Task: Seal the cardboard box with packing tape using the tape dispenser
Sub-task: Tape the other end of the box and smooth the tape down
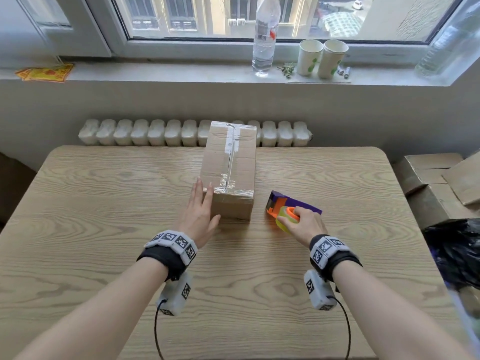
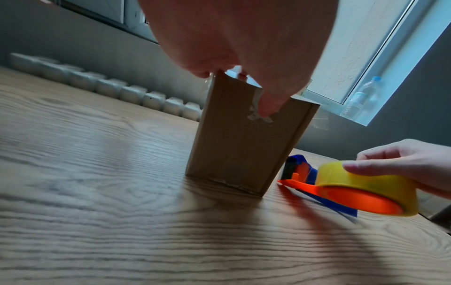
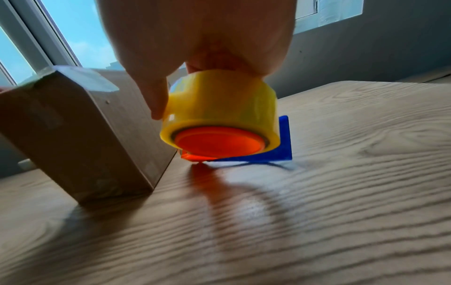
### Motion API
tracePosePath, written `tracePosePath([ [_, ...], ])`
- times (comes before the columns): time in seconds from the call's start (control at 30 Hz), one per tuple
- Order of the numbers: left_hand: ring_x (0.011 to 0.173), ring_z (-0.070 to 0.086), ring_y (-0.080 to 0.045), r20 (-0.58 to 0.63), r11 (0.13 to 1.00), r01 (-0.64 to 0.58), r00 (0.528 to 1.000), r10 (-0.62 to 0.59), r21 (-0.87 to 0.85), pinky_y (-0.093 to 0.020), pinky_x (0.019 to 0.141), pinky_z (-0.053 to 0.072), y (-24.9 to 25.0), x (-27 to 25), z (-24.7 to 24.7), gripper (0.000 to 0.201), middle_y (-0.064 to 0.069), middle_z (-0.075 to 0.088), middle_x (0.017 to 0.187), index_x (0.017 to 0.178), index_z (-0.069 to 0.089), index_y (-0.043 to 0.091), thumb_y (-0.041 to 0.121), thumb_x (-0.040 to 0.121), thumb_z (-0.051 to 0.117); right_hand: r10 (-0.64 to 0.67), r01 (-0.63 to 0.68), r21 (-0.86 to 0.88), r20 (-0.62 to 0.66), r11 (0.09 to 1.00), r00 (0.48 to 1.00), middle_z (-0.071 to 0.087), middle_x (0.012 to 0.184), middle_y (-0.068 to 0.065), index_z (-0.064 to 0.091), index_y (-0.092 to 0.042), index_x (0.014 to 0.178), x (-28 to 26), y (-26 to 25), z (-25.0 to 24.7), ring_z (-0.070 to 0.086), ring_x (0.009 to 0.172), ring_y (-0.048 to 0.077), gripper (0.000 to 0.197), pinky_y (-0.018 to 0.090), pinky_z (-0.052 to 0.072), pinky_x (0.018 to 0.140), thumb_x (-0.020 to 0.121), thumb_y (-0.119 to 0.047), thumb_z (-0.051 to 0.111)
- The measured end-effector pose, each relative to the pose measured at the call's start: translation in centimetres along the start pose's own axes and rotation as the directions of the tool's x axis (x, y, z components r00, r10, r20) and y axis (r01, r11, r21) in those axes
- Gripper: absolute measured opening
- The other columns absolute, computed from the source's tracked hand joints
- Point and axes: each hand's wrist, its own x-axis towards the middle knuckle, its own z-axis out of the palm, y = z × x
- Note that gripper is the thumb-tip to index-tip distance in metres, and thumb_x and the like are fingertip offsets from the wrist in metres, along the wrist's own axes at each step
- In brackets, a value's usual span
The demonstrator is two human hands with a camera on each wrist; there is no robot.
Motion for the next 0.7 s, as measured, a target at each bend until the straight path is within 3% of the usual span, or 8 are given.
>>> tracePosePath([
  [0.03, 0.144, -0.014, -0.031, -0.012, 1.0, -0.001, 1.0, 0.001, -0.016, -0.036, 0.119, -0.001, 0.0, 0.0, 0.2, 0.077, -0.023, -0.014, 0.154, 0.145, 0.0, 0.001, 0.025, 0.092, 0.05, -0.001, 0.002, -0.024, 0.008, 1.0, 1.0, 0.068, 0.093, 0.005, 0.064, -0.02, 0.095, 0.0, 0.0, 0.4, 0.06, 0.096, 0.032, 0.042, 0.033, 0.042, 0.077, 0.078, -0.058, 0.059],
  [0.1, 0.144, -0.013, -0.03, -0.033, 0.999, 0.001, 0.999, -0.002, -0.045, -0.033, 0.118, -0.004, 0.2, -0.1, 0.4, 0.077, -0.023, -0.012, 0.154, 0.144, 0.0, -0.002, 0.022, 0.091, 0.05, -0.003, 0.008, -0.079, 0.068, 0.997, 0.998, 0.059, 0.076, 0.001, 0.053, -0.023, 0.073, 0.0, 0.1, 1.1, 0.059, 0.088, 0.031, 0.035, 0.032, 0.037, 0.071, 0.078, -0.057, 0.059],
  [0.17, 0.145, -0.009, -0.029, -0.061, 0.997, -0.008, 0.998, 0.003, -0.074, -0.032, 0.118, -0.001, 0.1, -0.1, 0.5, 0.074, -0.022, -0.009, 0.155, 0.144, 0.002, -0.003, 0.019, 0.091, 0.05, 0.006, 0.016, -0.128, 0.166, 0.992, 0.986, 0.047, 0.063, -0.004, 0.039, -0.023, 0.06, -0.2, 0.1, 1.6, 0.055, 0.079, 0.027, 0.042, 0.031, 0.034, 0.067, 0.079, -0.053, 0.06],
  [0.37, 0.145, 0.012, -0.028, -0.072, 0.994, -0.003, 0.997, -0.005, -0.112, -0.034, 0.112, 0.032, -0.2, -0.1, -0.3, 0.068, -0.02, -0.001, 0.156, 0.145, 0.011, 0.001, 0.012, 0.09, 0.049, 0.009, 0.05, -0.216, 0.267, 0.975, 0.964, 0.043, 0.062, -0.006, 0.041, -0.02, 0.062, -0.5, -0.2, 2.9, 0.051, 0.074, 0.024, 0.037, 0.031, 0.036, 0.068, 0.081, -0.043, 0.062],
  [0.43, 0.145, 0.012, -0.027, -0.051, 0.992, 0.003, 0.999, -0.009, -0.127, -0.032, 0.108, 0.033, -0.3, -0.1, -0.7, 0.067, -0.018, -0.003, 0.156, 0.145, 0.01, 0.001, 0.012, 0.091, 0.048, 0.027, 0.036, -0.222, 0.275, 0.974, 0.961, 0.049, 0.065, -0.002, 0.043, -0.018, 0.06, -0.7, -0.2, 3.4, 0.055, 0.075, 0.026, 0.037, 0.031, 0.038, 0.066, 0.08, -0.041, 0.064],
  [0.5, 0.146, 0.007, -0.024, -0.029, 0.989, 0.013, 0.999, -0.017, -0.149, -0.032, 0.111, 0.029, -0.4, 0.0, -0.9, 0.067, -0.016, -0.004, 0.157, 0.145, 0.007, 0.001, 0.012, 0.092, 0.046, 0.044, 0.014, -0.207, 0.273, 0.978, 0.961, 0.058, 0.073, 0.003, 0.052, -0.013, 0.066, -0.9, -0.3, 3.5, 0.06, 0.08, 0.028, 0.033, 0.031, 0.043, 0.067, 0.08, -0.04, 0.065],
  [0.57, 0.146, 0.005, -0.021, -0.008, 0.987, 0.025, 1.0, -0.026, -0.156, -0.032, 0.112, 0.028, -0.5, 0.0, -1.1, 0.066, -0.012, -0.005, 0.157, 0.146, 0.005, 0.001, 0.012, 0.093, 0.043, 0.064, -0.022, -0.16, 0.259, 0.987, 0.964, 0.067, 0.089, 0.008, 0.065, -0.009, 0.084, -1.2, -0.5, 3.2, 0.062, 0.091, 0.028, 0.031, 0.034, 0.049, 0.076, 0.081, -0.04, 0.063],
  [0.7, 0.145, 0.007, -0.022, 0.03, 0.986, 0.049, 0.999, -0.045, -0.159, -0.033, 0.112, 0.029, -0.3, -0.1, -1.6, 0.067, -0.013, -0.008, 0.157, 0.145, 0.001, 0.0, 0.012, 0.094, 0.042, 0.034, -0.035, 0.015, 0.066, 0.999, 0.997, 0.066, 0.118, 0.011, 0.063, -0.015, 0.116, -1.7, -2.1, 1.5, 0.058, 0.111, 0.03, 0.033, 0.035, 0.045, 0.093, 0.088, -0.029, 0.054],
])
